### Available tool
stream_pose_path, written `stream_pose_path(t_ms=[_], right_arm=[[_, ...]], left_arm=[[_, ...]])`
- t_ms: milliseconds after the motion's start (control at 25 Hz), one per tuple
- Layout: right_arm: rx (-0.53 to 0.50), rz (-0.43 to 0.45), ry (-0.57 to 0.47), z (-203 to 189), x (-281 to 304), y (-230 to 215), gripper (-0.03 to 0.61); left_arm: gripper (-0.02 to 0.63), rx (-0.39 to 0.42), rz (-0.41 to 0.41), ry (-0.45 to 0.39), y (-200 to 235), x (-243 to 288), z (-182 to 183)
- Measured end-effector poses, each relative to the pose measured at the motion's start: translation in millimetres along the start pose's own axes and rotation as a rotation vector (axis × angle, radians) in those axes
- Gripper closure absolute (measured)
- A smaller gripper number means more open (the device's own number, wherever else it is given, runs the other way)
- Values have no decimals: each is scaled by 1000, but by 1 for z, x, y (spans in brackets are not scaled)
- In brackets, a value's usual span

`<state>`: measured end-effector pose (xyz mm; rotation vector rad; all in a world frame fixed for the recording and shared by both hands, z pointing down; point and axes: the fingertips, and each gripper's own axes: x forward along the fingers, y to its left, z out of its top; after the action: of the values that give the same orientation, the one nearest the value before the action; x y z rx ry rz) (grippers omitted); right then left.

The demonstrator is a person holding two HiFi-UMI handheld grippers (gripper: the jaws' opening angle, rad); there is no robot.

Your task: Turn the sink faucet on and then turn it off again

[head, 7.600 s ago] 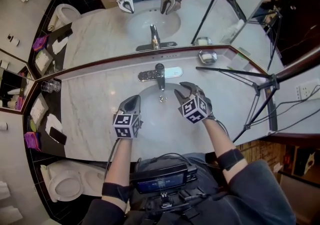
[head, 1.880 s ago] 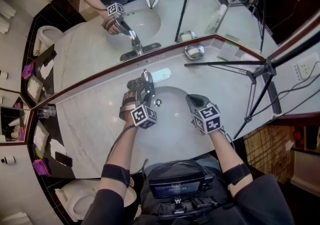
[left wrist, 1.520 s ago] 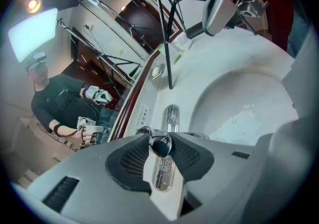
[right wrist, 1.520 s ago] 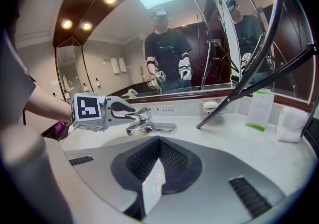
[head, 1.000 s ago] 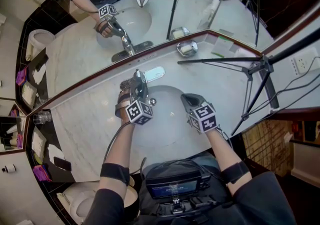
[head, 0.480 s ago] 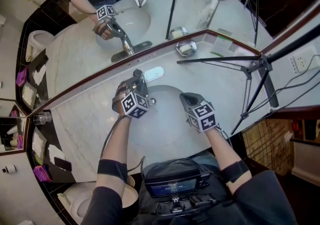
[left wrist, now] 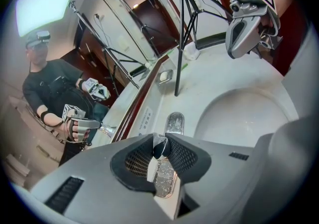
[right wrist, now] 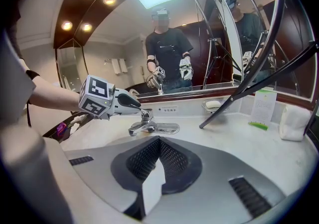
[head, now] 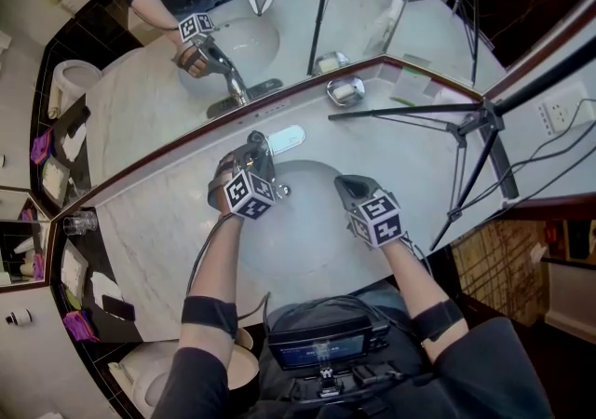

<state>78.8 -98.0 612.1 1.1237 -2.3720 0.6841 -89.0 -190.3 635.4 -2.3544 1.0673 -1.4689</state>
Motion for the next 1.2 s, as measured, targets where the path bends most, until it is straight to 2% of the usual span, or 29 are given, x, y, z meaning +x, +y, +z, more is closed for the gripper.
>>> stream_pose_path(t_ms=[440, 640, 1000, 1080, 1200], right_arm=[[5, 5, 0, -2, 0, 1, 560], [0, 6, -3, 1, 1, 3, 560], [-17, 28, -15, 11, 8, 14, 560], [-27, 37, -19, 15, 9, 19, 560], [-43, 48, -24, 20, 10, 26, 560]], left_arm=[[537, -24, -16, 6, 6, 2, 3], [532, -22, 5, 8, 6, -2, 0], [517, -11, 8, 23, -11, -43, -12], [519, -31, 15, 18, -14, -56, -17], [596, -139, 46, -23, -13, -80, -19]])
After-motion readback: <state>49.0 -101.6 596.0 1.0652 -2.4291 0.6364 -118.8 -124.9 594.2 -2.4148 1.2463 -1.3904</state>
